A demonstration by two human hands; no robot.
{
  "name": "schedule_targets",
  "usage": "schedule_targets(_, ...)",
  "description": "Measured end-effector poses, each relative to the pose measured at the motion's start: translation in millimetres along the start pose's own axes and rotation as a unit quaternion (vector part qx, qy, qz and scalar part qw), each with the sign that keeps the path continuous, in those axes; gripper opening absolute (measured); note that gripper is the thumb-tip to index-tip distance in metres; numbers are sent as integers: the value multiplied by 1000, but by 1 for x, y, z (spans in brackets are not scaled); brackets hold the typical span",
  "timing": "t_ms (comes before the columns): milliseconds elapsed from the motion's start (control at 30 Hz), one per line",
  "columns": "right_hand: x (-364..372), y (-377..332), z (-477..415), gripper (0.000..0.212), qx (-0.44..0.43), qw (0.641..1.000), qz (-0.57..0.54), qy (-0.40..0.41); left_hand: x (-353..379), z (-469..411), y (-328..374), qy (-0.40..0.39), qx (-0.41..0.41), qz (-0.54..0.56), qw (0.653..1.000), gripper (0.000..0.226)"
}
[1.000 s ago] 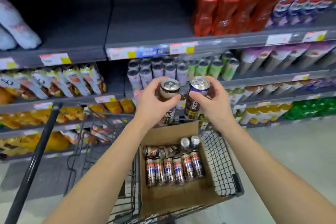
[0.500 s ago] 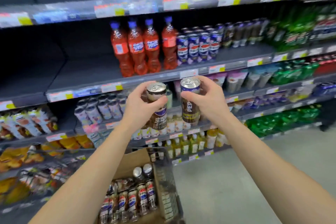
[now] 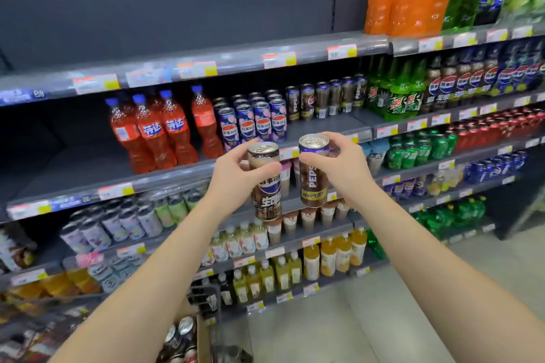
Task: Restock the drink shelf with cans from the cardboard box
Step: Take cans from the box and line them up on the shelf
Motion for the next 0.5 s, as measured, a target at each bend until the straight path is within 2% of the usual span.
schedule_targets(67,-12,2,-17,59,5,1000,-6,6,14,-15,3,4,0,0,1000,63)
schedule_targets(200,-29,14,-61,52,2,1000,1,-2,36,-60,-12,39,-9,-2,999,64)
schedule_targets(367,-36,46,-139,43,6,1000,13,-9,64,-131,-32,39,-2,-20,999,64)
schedule_targets(500,-32,68,-207,53,8,999,32,-33,80,-192,-47,49,-8,-19,999,63)
Point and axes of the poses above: each hand's wrist, its own z-axis away from the middle knuckle, its own x-axis out of the palm, y = z × x, the point moved 5 cm from there along -z, towards the middle knuckle, and after that the axes turned 1 degree about -z, right-handed, at the moved point
